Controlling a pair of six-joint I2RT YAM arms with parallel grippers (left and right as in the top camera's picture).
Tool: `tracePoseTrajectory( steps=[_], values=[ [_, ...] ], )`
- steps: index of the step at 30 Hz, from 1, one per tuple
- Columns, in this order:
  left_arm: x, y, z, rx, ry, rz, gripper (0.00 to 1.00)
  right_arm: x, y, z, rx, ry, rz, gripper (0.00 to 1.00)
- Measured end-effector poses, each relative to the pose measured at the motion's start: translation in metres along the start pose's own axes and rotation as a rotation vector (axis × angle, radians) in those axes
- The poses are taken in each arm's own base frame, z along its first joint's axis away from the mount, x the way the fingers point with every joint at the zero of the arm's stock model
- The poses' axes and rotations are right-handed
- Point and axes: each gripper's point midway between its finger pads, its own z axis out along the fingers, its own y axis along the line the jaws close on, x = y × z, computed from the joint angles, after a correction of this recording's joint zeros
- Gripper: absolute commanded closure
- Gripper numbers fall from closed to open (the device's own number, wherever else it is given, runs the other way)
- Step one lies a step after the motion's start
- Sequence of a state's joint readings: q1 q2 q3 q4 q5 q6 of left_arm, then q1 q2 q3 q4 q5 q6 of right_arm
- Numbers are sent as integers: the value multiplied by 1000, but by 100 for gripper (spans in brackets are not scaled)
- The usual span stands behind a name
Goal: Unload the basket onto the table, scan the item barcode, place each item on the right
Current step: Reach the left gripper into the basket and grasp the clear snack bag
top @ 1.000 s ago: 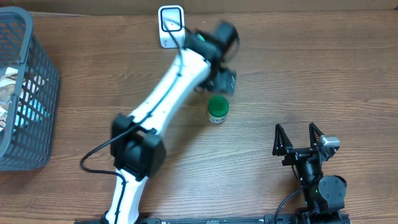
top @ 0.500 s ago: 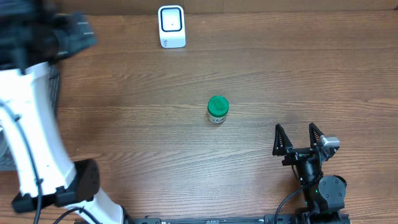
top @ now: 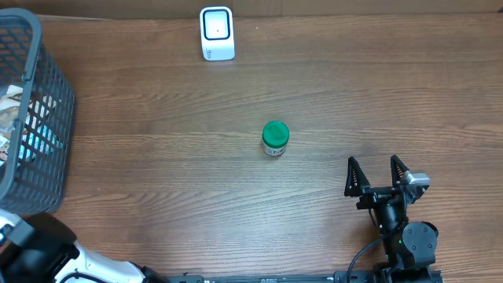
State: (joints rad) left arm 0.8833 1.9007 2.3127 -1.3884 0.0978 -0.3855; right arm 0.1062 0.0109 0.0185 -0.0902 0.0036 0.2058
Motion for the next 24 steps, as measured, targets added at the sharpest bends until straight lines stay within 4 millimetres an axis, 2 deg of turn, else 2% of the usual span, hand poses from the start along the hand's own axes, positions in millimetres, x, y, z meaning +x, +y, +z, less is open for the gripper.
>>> tracePoseTrajectory(
  steps=[4,5,7,10,17,19,22,24],
  values=[
    [16,19,53,-34,73,-4,0,0,0,0,-1,0,0,0],
    [26,29,76,-50,109,-5,0,0,0,0,0,0,0,0],
    [27,37,100,-43,96,8,0,0,0,0,-1,-1,0,0],
    [29,49,128,-35,74,30,0,0,0,0,0,0,0,0],
    [19,53,164,-16,28,71,0,0,0,0,0,0,0,0],
    [23,57,183,-21,47,71,0,0,0,0,-1,-1,0,0],
    [36,64,223,-18,95,65,0,0,0,0,0,0,0,0],
    [38,61,240,18,96,65,1,0,0,0,0,0,0,0]
  ],
)
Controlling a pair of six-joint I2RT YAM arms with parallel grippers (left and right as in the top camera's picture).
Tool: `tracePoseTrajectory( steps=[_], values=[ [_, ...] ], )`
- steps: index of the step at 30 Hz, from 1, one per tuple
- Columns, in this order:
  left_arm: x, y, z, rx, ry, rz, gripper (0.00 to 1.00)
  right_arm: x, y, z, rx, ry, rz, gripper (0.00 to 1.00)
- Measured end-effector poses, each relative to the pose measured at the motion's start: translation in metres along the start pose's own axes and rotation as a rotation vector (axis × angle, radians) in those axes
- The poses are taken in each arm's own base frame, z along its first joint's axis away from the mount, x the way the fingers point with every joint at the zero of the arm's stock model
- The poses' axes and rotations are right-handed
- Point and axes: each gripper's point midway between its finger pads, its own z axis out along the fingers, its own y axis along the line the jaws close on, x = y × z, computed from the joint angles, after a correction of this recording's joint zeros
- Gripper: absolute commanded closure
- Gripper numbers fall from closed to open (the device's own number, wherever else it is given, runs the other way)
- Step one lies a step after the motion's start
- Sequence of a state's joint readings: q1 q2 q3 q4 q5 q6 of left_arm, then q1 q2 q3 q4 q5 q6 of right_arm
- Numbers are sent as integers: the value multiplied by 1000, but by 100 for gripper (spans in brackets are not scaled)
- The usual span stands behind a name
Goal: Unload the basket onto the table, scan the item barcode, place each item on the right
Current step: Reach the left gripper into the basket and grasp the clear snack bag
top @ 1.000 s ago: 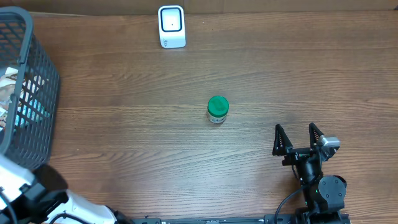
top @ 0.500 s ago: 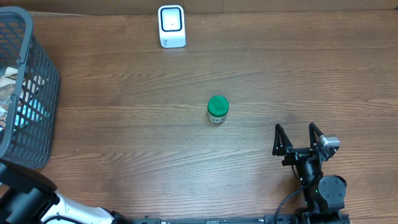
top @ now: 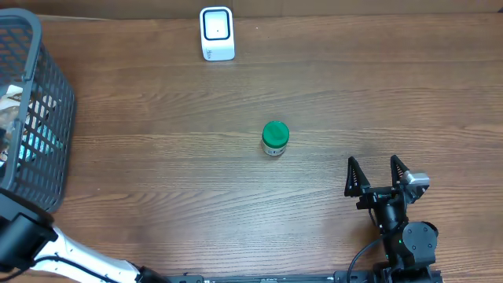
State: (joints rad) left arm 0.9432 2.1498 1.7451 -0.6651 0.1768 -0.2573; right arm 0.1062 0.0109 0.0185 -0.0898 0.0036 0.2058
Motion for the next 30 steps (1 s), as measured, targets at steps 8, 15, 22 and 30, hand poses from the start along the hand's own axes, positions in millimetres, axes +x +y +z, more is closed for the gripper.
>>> tracePoseTrajectory(
  steps=[8,15,22,30],
  values=[
    [-13,-43,24,177,-65,57,1,0,0,0,0,0,0,0],
    [-7,-72,28,206,-72,107,19,0,0,0,0,0,0,0],
    [5,-64,32,122,-39,110,77,0,0,0,0,0,0,0],
    [6,-65,-2,104,-23,104,82,0,0,0,0,0,0,0]
  ],
)
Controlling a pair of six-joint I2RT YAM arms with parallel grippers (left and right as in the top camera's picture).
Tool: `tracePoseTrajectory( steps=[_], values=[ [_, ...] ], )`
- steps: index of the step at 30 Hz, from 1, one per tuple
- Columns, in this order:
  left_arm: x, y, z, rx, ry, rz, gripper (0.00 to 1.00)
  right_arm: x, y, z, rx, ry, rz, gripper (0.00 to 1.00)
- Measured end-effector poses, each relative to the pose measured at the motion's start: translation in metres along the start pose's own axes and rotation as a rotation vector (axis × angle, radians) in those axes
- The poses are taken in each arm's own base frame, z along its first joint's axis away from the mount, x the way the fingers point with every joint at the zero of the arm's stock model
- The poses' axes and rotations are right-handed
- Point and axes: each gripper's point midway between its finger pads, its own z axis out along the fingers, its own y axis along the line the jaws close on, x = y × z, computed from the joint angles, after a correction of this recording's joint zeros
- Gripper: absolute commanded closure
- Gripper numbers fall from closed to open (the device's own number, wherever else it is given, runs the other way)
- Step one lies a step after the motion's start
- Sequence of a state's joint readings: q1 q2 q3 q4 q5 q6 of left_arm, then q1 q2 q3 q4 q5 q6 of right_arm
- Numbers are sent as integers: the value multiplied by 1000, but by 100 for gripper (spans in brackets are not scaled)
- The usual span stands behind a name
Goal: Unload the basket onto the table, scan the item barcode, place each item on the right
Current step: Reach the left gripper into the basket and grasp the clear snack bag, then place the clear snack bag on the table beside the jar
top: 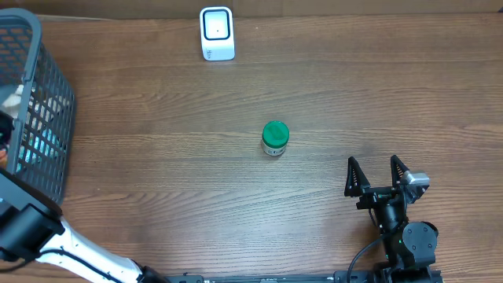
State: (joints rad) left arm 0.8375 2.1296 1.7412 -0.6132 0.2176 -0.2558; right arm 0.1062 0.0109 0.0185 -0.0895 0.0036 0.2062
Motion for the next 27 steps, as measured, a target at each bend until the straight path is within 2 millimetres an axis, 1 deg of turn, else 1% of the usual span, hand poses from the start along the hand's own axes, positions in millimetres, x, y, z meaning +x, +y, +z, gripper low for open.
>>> tracePoseTrajectory(
  steps=[3,4,6,8,10,11,12,13,15,16,17,18,19,21,22,25,27],
  values=[
    [-29,-19,-59,23,-117,17,82,0,0,0,0,0,0,0],
    [-39,-28,-85,34,-168,21,82,0,0,0,0,1,-1,0],
    [-58,-47,-149,69,-297,36,81,0,0,0,0,0,-1,0],
    [-69,-67,-225,111,-438,61,81,0,0,0,0,1,0,0],
    [-67,-82,-294,145,-555,83,81,0,0,0,0,1,0,0],
    [-63,-89,-327,162,-609,92,81,0,0,0,0,1,0,0],
    [-57,-93,-352,175,-647,100,81,0,0,0,0,0,0,0],
    [-46,-98,-381,192,-684,108,81,0,0,0,0,0,-1,0],
    [-26,-104,-412,216,-708,119,81,0,0,0,0,0,0,0],
    [-14,-107,-422,232,-702,125,82,0,0,0,0,0,-1,0],
    [-3,-111,-427,246,-687,132,82,0,0,0,0,0,0,0],
    [7,-115,-428,263,-661,141,82,0,0,0,0,0,-1,0],
    [18,-121,-425,282,-620,151,82,0,0,0,0,0,-1,0],
    [40,-131,-410,314,-512,169,83,0,0,0,0,0,0,0],
    [53,-137,-399,329,-445,180,83,0,0,0,0,0,0,0],
    [90,-155,-361,355,-239,219,84,0,0,0,0,1,0,0],
    [120,-165,-335,362,-102,258,83,0,0,0,0,0,0,0]
  ],
)
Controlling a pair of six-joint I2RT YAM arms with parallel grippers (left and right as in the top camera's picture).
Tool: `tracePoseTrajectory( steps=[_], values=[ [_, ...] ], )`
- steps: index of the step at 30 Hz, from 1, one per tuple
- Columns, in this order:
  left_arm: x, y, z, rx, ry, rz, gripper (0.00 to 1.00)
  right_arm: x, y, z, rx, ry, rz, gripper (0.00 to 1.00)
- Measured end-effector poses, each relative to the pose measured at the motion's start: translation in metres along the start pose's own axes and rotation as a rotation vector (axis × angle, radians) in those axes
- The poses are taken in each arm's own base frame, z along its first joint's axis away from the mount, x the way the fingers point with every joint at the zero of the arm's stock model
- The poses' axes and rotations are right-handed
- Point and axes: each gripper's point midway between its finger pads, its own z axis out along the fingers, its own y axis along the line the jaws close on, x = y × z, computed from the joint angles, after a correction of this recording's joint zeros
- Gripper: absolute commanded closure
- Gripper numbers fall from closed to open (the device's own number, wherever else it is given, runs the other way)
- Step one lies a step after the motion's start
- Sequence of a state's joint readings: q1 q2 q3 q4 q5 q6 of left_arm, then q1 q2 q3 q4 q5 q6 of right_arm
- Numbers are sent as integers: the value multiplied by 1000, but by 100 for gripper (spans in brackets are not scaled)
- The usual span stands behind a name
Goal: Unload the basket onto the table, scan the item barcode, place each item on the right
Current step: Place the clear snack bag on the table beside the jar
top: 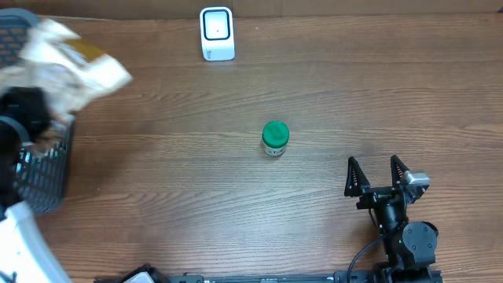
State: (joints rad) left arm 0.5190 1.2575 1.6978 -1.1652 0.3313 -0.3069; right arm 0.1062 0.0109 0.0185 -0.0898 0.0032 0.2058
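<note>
A crumpled white and tan packet (69, 61) hangs in the air over the grey wire basket (41, 173) at the far left. My left gripper (39, 106) is right under it and shut on it, with the fingertips hidden by the packet. The white barcode scanner (217, 33) stands at the back edge of the table, well to the right of the packet. My right gripper (380, 174) rests open near the front right, holding nothing.
A small jar with a green lid (275, 137) stands upright in the middle of the wooden table (173, 189). The basket takes up the left edge. The right arm's base (409, 244) sits at the front right.
My left gripper was down inside the basket at the left edge; now it is above the basket's rim with the crumpled packet in it. The right arm and the jar have not moved.
The left arm lay low at the front left corner beside the basket. It then stood closer to the basket, then reached into it. Now it holds a packet from the basket up in the air. The scanner, the jar and the right gripper stayed put throughout.
</note>
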Motion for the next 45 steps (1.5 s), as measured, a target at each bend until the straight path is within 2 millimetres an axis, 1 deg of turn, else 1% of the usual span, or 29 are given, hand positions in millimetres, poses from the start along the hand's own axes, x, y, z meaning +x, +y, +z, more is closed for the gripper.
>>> tracePoseTrajectory(
  steps=[2,4,5,6,8,10,13,14,16,19,22,23,24,25,29,30,31,35,38,40,41,43,44,45],
  values=[
    [30,-10,24,26,120,34,83,0,0,0,0,0,0,0],
    [64,-18,50,46,243,75,83,0,0,0,0,0,0,0],
    [76,-20,60,50,282,87,84,0,0,0,0,0,0,0],
    [91,-23,74,58,330,107,85,0,0,0,0,0,0,0],
    [116,-24,99,65,398,127,85,0,0,0,0,0,0,0],
    [138,-21,124,62,451,125,86,0,0,0,0,0,0,0],
    [168,-12,159,35,512,71,88,0,0,0,0,0,0,0],
    [176,-8,166,24,529,52,88,0,0,0,0,0,0,0],
    [188,-5,182,10,543,4,88,0,0,0,0,-1,0,0],
    [201,-2,200,-18,560,-74,88,0,0,0,0,0,0,0],
    [215,-3,213,-40,583,-131,86,0,0,0,0,0,0,0],
    [220,-6,216,-41,592,-137,84,0,0,0,0,0,0,0],
    [226,-10,220,-41,603,-138,78,0,0,0,0,0,0,0],
    [232,-14,224,-37,612,-134,70,0,0,0,0,0,0,0],
    [260,-36,233,-18,663,-85,23,0,0,0,0,0,0,0],
    [266,-40,233,-15,673,-70,9,0,0,0,0,0,0,0],
    [272,-44,232,-15,680,-52,0,0,0,0,0,0,1,0],
    [285,-55,229,-7,691,12,0,0,0,0,0,0,0,0],
    [285,-51,228,-18,693,34,0,0,0,0,0,0,0,0],
    [283,-47,224,-33,709,51,1,0,0,0,0,0,0,0],
    [279,-47,222,-36,709,59,0,0,0,0,0,0,0,0],
    [263,-51,215,-36,700,89,1,0,0,0,0,0,0,0],
    [252,-55,210,-33,687,104,0,0,0,0,0,0,0,0],
    [237,-60,204,-27,661,120,0,0,0,0,0,0,0,0]
  ],
)
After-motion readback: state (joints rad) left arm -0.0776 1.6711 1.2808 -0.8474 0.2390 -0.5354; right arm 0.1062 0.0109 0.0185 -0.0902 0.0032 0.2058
